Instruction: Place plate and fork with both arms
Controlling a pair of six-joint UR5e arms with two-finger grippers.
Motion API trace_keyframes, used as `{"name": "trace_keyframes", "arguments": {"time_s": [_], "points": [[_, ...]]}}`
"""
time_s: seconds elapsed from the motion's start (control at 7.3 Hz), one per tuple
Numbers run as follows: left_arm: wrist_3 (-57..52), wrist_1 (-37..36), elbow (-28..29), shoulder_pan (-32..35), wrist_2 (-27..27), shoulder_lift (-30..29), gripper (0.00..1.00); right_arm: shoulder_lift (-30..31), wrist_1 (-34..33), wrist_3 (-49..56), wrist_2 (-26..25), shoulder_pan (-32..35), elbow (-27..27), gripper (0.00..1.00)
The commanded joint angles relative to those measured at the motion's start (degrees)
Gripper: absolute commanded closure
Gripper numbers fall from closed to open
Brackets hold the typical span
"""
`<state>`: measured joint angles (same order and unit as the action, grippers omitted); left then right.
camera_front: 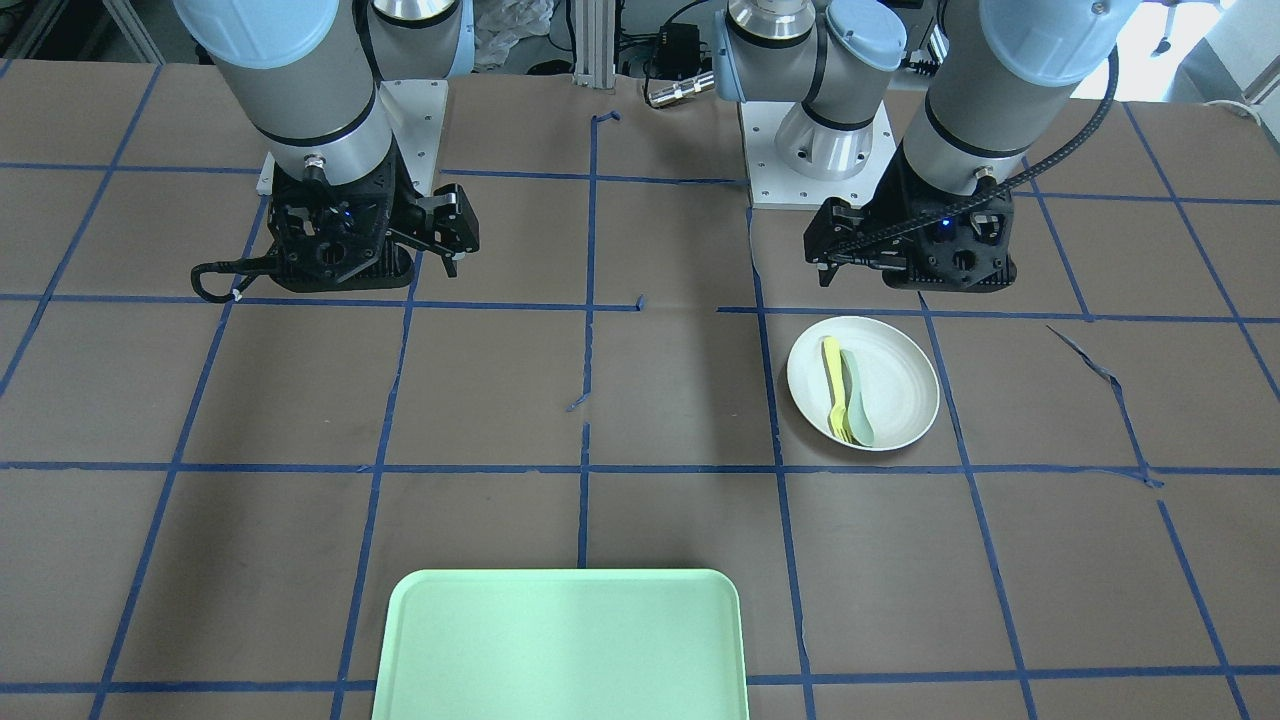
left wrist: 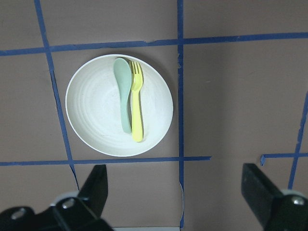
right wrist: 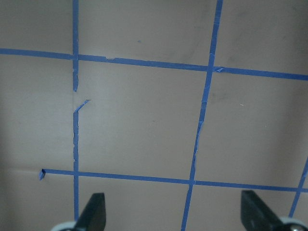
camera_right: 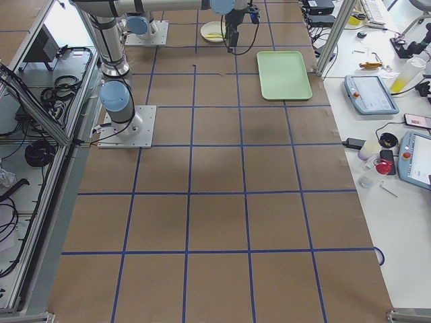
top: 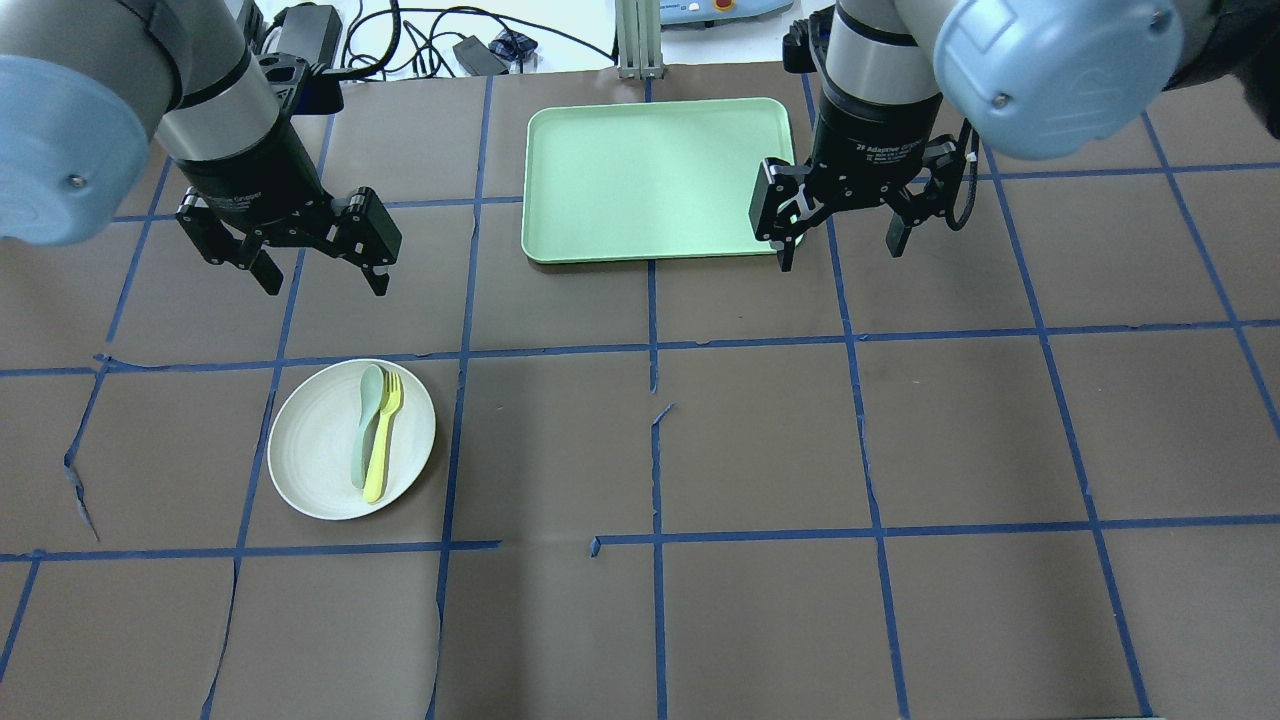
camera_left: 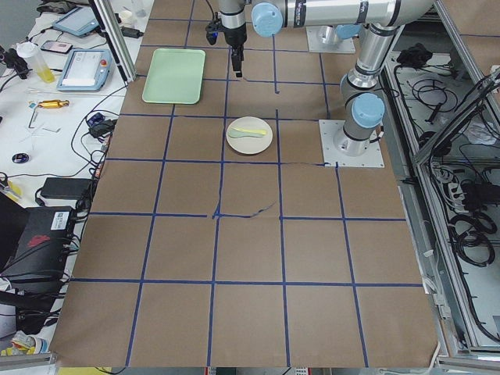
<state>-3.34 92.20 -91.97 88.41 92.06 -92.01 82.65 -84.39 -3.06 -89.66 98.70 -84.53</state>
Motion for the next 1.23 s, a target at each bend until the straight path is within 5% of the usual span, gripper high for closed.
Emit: {"name": "trace_keyframes", "arguments": {"time_s": [0.0, 1.1], "points": [[0.09, -0.17, -0.05, 0.0, 0.05, -0.1, 0.0, 0.05, -0.42, -0.1, -0.08, 0.0, 0.07, 0.0], [0.09, -0.53, -0.23, 0.44, 0.66, -1.15, 0.0, -0.56, -0.52, 0.16, -3.42, 0.27, 0.51, 0.0]]}}
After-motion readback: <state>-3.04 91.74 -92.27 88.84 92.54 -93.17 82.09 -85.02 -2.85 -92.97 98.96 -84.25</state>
